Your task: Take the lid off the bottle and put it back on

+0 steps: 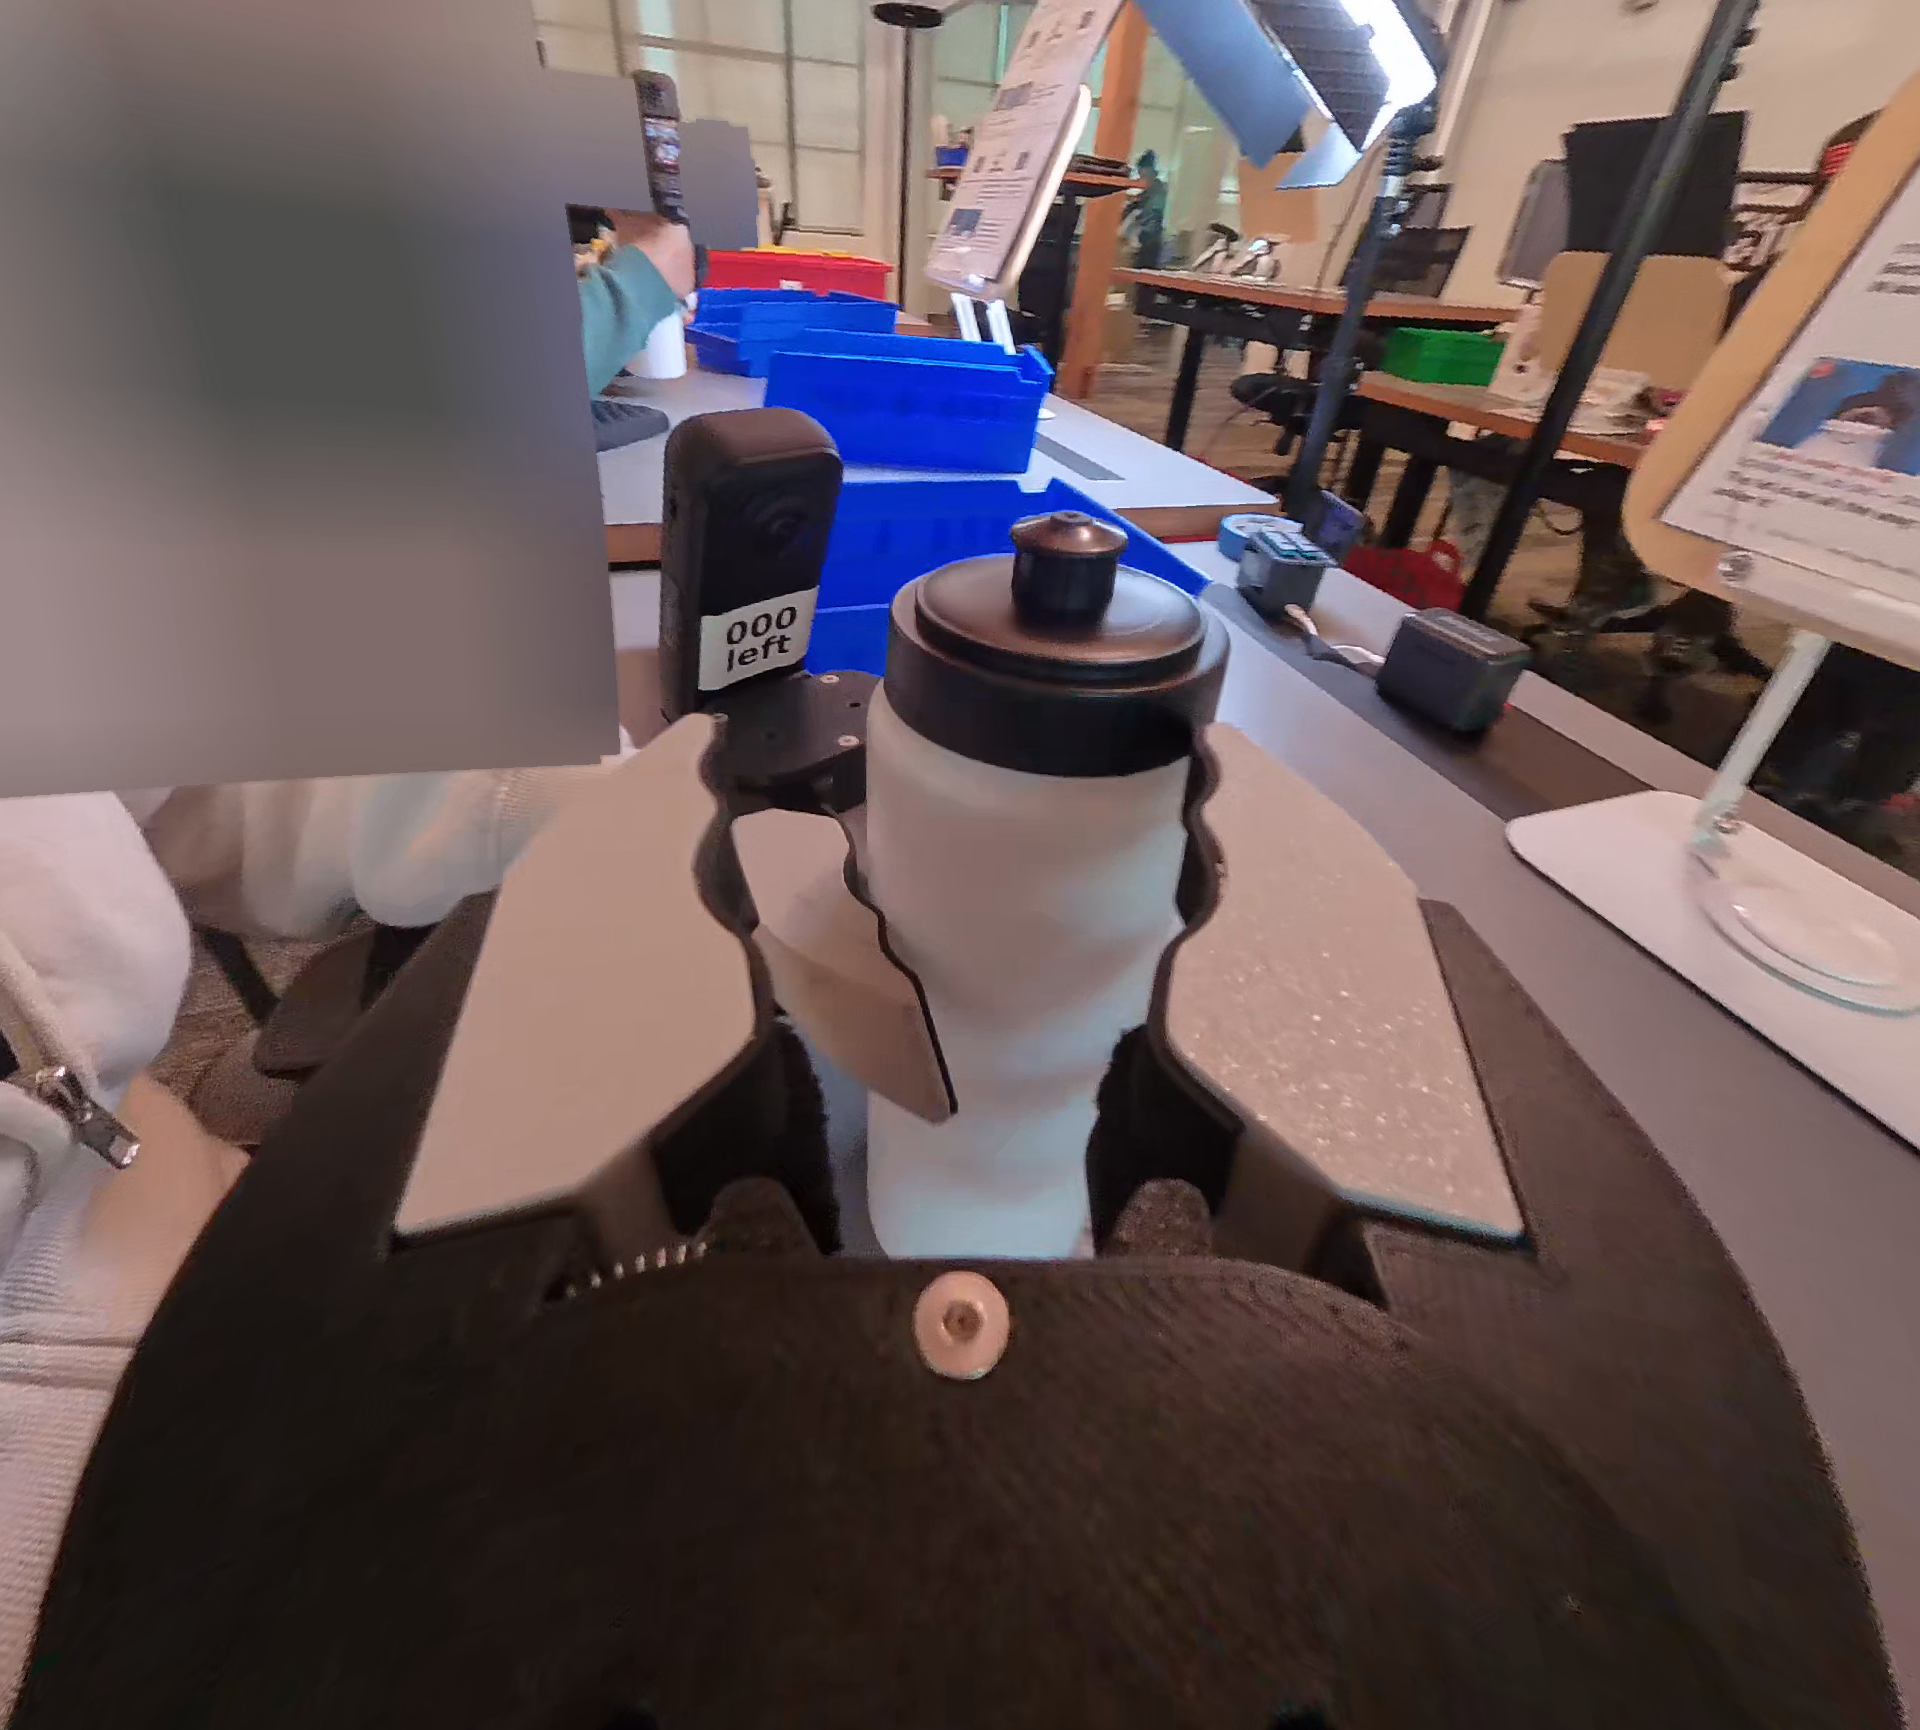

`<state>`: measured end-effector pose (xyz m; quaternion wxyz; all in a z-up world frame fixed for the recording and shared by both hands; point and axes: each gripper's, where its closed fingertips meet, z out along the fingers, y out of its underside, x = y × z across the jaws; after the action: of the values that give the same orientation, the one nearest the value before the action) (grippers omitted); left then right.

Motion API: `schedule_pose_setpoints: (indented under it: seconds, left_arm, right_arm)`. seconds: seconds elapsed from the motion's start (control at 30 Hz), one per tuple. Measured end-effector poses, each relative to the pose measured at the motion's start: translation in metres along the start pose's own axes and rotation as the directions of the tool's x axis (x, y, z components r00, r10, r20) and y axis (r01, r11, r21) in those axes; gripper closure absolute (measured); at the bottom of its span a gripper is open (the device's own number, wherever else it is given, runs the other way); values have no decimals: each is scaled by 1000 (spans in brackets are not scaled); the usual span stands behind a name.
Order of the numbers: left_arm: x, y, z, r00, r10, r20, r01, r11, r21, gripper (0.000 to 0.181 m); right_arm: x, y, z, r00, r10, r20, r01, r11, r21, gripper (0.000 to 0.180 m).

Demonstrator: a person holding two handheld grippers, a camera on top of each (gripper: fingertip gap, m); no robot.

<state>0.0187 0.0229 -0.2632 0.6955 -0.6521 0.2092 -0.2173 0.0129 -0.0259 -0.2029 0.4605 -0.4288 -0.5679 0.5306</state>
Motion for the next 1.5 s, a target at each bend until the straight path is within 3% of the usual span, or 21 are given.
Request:
schedule_pose_setpoints:
  seconds: [0.13, 0.17, 0.23, 0.3, 0.37, 0.43, 0.5, 0.6, 0.73, 0.83, 0.93, 1.03, 1.1, 1.17, 1.23, 1.37, 1.5]
  left_arm:
    - [-1, 0, 0, 1000, -1, 2, 1, 1000, 1, 81]
    - [-1, 0, 0, 1000, -1, 1, 1, 1000, 0, 81]
    - [-1, 0, 1, 1000, 0, -1, 0, 1000, -2, 81]
    - [0, 0, 0, 1000, -2, -8, 2, 1000, -2, 81]
    - [0, 0, 0, 1000, -3, -15, 3, 1000, 0, 81]
    - [1, 0, 0, 1000, -4, -25, 4, 1000, 4, 81]
    - [2, -1, 0, 999, -5, -35, 5, 1000, 9, 81]
    - [1, -1, -1, 999, -8, -32, 8, 1000, 11, 81]
    - [-4, -1, -1, 999, -4, 35, 4, 1000, 8, 81]
    - [-6, 0, 0, 995, 4, 98, -4, 1000, -6, 81]
    - [-4, 0, 0, 996, 2, 95, -1, 1000, -8, 81]
    - [0, 0, 1, 999, -6, 36, 7, 1000, -10, 81]
    - [9, 0, 1, 999, -10, -53, 10, 1000, -10, 81]
    - [11, 0, 0, 997, -12, -73, 11, 1000, -10, 81]
    - [9, 0, 0, 998, -17, -59, 17, 1000, -8, 81]
    - [-2, -1, -2, 998, -36, 51, 36, 999, 4, 82]
    - [7, 1, 0, 1000, -24, 3, 24, 999, -25, 81]
  right_arm:
    - [0, 3, -13, 998, -56, 18, 57, 997, -45, 135]
    - [2, -1, -15, 998, -54, 34, 55, 998, -30, 136]
    - [15, -13, -12, 999, -29, 31, 28, 999, 40, 116]
    - [14, -22, -1, 991, -14, 133, -1, 993, 114, 90]
    - [5, -18, 14, 958, 32, 284, -60, 994, 93, 64]
    - [2, -12, 28, 919, 68, 387, -86, 996, 28, 54]
    - [1, -8, 40, 885, 73, 461, -73, 997, -17, 57]
    - [-3, 4, 47, 841, 103, 531, -39, 991, -131, 88]
    - [3, 6, 52, 915, 108, 390, -53, 987, -149, 91]
    - [14, 6, 51, 984, 113, 138, -95, 988, -125, 93]
    - [20, 5, 47, 992, 93, -86, -102, 990, -95, 98]
    - [19, 7, 46, 999, 37, -40, -41, 992, -119, 98]
    - [6, 9, 46, 985, 21, 171, 0, 993, -122, 80]
    - [-3, 10, 43, 940, 80, 332, -30, 988, -153, 82]
    - [-2, 9, 44, 924, 69, 377, -10, 988, -156, 92]
    - [9, 5, 50, 977, 68, 202, -46, 992, -114, 99]
    - [10, 4, 42, 997, 57, 54, -53, 996, -74, 101]
